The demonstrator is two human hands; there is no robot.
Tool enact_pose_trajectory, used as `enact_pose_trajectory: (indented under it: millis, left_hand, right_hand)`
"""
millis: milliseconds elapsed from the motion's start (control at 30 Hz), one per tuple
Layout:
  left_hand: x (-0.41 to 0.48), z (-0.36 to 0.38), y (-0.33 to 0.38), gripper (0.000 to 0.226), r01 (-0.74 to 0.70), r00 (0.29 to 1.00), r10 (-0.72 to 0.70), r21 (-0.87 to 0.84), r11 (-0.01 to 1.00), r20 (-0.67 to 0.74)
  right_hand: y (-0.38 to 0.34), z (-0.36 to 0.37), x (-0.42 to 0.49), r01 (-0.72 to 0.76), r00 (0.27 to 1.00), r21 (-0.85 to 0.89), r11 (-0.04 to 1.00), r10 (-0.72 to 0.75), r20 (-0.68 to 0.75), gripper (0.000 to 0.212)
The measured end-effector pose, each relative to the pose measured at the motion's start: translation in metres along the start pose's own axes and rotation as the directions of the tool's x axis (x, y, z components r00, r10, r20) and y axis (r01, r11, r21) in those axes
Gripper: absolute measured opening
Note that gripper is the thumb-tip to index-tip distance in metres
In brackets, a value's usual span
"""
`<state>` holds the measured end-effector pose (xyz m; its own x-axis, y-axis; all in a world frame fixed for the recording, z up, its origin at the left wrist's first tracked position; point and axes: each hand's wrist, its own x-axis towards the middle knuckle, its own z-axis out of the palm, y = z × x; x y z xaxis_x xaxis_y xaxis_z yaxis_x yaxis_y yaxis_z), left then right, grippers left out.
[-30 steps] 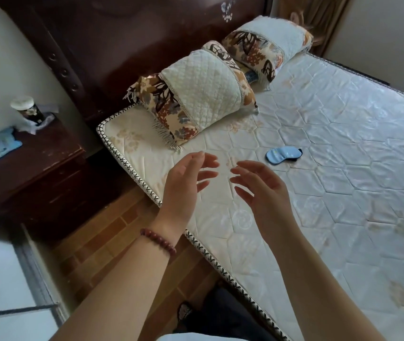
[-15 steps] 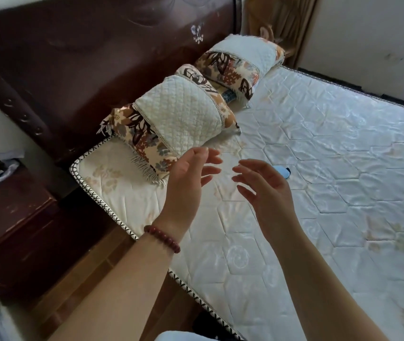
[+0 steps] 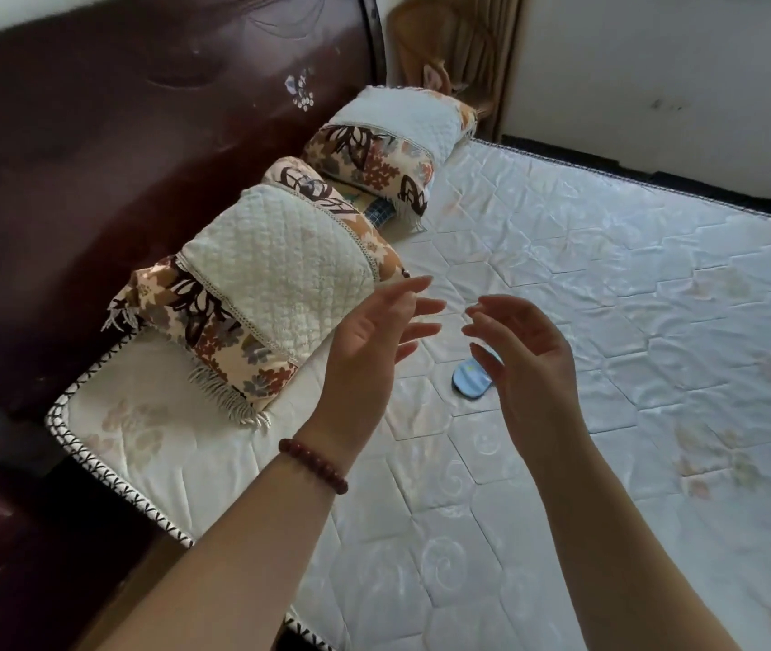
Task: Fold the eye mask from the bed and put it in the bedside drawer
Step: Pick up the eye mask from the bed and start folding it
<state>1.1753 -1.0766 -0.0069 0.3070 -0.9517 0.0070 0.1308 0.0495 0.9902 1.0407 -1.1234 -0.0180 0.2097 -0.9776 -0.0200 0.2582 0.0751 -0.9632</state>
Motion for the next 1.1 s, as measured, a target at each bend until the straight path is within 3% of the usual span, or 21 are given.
enact_pose_trajectory:
  millis: [367, 633, 833, 1100]
  left_hand:
    - [0.119, 0.007, -0.026, 0.018, 0.053, 0.969, -0.055, 0.011, 0.999, 0.241]
    - [0.184, 0.017, -0.061, 0.016, 0.059, 0.94, -0.057, 0.005, 0.998, 0.336]
    - [0.216, 0.04, -0.118, 0.008, 0.004, 0.932, 0.01, -0.037, 0.999, 0.363]
    - [0.257, 0.078, -0.222, 0.01, 0.044, 0.906, -0.061, 0.05, 0.998, 0.419]
  right_hand:
    - [0.021, 0.006, 0.079, 0.092, 0.949, -0.052, 0.994, -0.103, -0.297, 0.019]
    - [0.05, -0.004, 0.129, 0.179, 0.893, -0.045, 0.983, -0.181, -0.412, 0.014]
    - [0.093, -0.041, 0.163, 0.213, 0.856, -0.087, 0.973, -0.229, -0.464, 0.013]
    - [0.175, -0.104, 0.2, 0.125, 0.809, -0.054, 0.991, -0.133, -0.572, 0.025]
